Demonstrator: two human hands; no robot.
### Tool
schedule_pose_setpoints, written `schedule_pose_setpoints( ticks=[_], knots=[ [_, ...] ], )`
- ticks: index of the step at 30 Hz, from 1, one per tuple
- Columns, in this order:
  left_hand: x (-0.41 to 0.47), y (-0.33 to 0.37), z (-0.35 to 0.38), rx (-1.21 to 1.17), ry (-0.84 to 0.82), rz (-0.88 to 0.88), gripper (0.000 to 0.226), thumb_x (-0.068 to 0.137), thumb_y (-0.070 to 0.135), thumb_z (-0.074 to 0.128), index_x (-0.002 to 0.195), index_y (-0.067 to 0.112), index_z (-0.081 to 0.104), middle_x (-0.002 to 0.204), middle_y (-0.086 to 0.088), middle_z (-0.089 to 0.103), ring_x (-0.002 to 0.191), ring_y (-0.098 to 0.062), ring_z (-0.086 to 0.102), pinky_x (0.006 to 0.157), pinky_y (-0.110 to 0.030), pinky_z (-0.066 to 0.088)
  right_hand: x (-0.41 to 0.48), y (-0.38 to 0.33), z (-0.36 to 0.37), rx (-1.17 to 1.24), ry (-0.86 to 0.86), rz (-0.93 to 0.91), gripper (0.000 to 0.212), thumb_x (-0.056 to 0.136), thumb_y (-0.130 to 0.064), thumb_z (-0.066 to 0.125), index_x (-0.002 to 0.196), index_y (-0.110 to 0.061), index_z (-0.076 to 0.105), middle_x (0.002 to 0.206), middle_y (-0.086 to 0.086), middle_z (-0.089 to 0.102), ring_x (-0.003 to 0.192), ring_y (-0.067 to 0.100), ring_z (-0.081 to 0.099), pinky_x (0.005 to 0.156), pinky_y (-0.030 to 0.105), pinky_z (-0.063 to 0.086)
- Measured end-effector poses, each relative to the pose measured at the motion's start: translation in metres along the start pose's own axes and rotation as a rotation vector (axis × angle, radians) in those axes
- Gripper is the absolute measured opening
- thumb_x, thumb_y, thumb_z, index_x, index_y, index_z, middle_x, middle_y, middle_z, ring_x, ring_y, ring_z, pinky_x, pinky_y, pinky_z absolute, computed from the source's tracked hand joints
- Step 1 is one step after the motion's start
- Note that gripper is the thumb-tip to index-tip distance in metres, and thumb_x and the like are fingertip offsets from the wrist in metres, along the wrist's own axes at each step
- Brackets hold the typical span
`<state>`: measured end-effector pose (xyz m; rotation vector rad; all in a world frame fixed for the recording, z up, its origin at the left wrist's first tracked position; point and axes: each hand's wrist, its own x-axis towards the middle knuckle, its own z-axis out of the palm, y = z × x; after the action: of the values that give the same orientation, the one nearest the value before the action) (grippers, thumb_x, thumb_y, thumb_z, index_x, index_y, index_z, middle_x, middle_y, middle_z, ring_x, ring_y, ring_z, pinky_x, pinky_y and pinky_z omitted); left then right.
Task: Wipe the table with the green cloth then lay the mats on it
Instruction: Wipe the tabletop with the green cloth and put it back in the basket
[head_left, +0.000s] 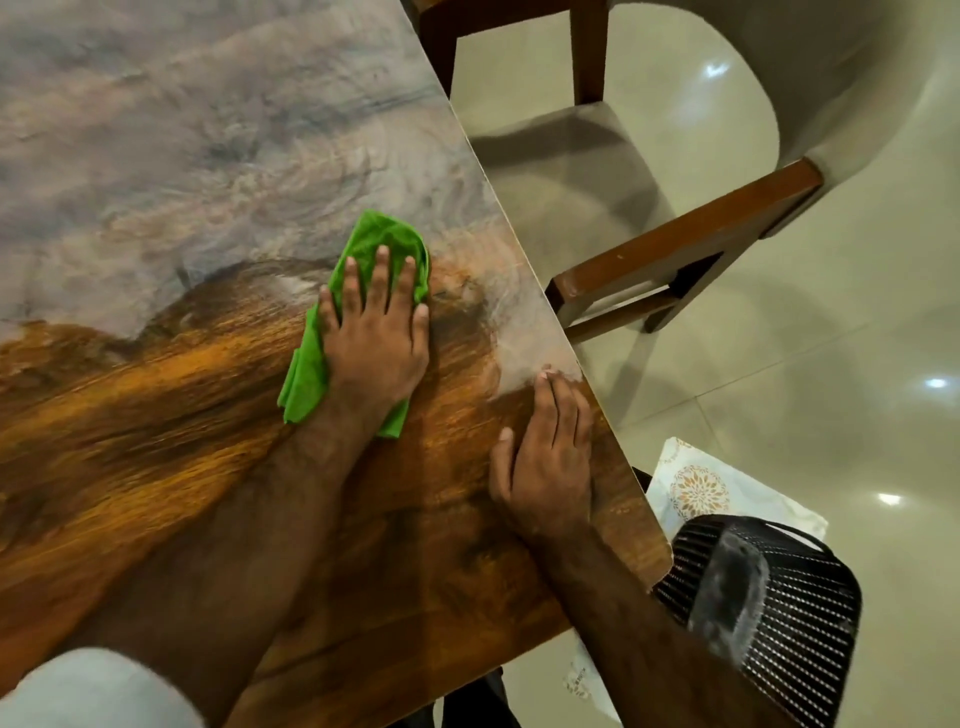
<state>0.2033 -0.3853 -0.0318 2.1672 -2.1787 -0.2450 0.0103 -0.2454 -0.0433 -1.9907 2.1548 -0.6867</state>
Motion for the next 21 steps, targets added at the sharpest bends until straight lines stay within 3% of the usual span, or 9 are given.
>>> schedule_pose_setpoints(
  ticks=[4,11,14,17,19,21],
  knots=[
    [0.045,0.05,0.007,0.007,0.008,0.048,0.071,0.11,0.055,0.021,0.176,0.028,0.02,0.184,-0.004,0.014,0.169,-0.038,0.013,0.133,-0.066,0.013,0.0,-0.001,0.001,0.059,0.056,0.006,0.072,0.106,-0.042,0.056,0.157,0.009,0.048,0.158,0.028,0.052,0.152,0.043,0.047,0.128,0.058,0.036],
    [-0.012,0.105,0.024,0.095,-0.125,0.476,0.071,0.111,0.056,0.005,0.176,0.031,0.001,0.186,0.0,-0.003,0.171,-0.034,-0.001,0.135,-0.061,0.006,-0.002,0.001,-0.001,0.14,0.064,0.025,0.082,0.109,-0.06,0.044,0.154,0.009,0.049,0.158,0.027,0.048,0.15,0.044,0.045,0.129,0.052,0.033],
    [-0.057,0.094,0.023,0.115,-0.242,0.66,0.076,0.112,0.058,0.022,0.175,0.032,-0.009,0.184,0.003,-0.018,0.17,-0.032,-0.014,0.135,-0.059,0.0,-0.001,0.003,-0.005,0.175,0.072,0.036,0.085,0.11,-0.062,0.038,0.152,0.011,0.048,0.158,0.029,0.047,0.15,0.045,0.045,0.128,0.056,0.033],
    [-0.08,0.062,0.017,0.094,-0.241,0.856,0.086,0.107,0.058,0.049,0.177,0.029,0.008,0.186,-0.003,-0.002,0.171,-0.034,-0.008,0.135,-0.062,0.007,-0.001,0.003,-0.006,0.16,0.061,-0.021,0.087,0.109,-0.063,0.037,0.151,0.012,0.05,0.158,0.03,0.049,0.15,0.046,0.045,0.128,0.06,0.032],
    [-0.072,0.045,0.015,0.108,-0.241,0.911,0.078,0.11,0.06,0.04,0.176,0.031,0.011,0.185,-0.002,0.006,0.171,-0.033,-0.004,0.135,-0.062,0.01,-0.001,0.004,-0.005,0.141,0.044,-0.034,0.087,0.109,-0.064,0.038,0.152,0.01,0.05,0.16,0.029,0.049,0.153,0.043,0.043,0.13,0.059,0.031],
    [-0.051,0.042,0.013,0.123,-0.207,0.867,0.068,0.115,0.058,0.026,0.176,0.034,0.009,0.185,0.003,0.002,0.171,-0.029,-0.002,0.135,-0.061,0.011,0.001,0.006,-0.005,0.128,0.031,-0.017,0.088,0.11,-0.065,0.036,0.155,0.009,0.049,0.164,0.028,0.046,0.158,0.042,0.04,0.133,0.056,0.029]
  ],
)
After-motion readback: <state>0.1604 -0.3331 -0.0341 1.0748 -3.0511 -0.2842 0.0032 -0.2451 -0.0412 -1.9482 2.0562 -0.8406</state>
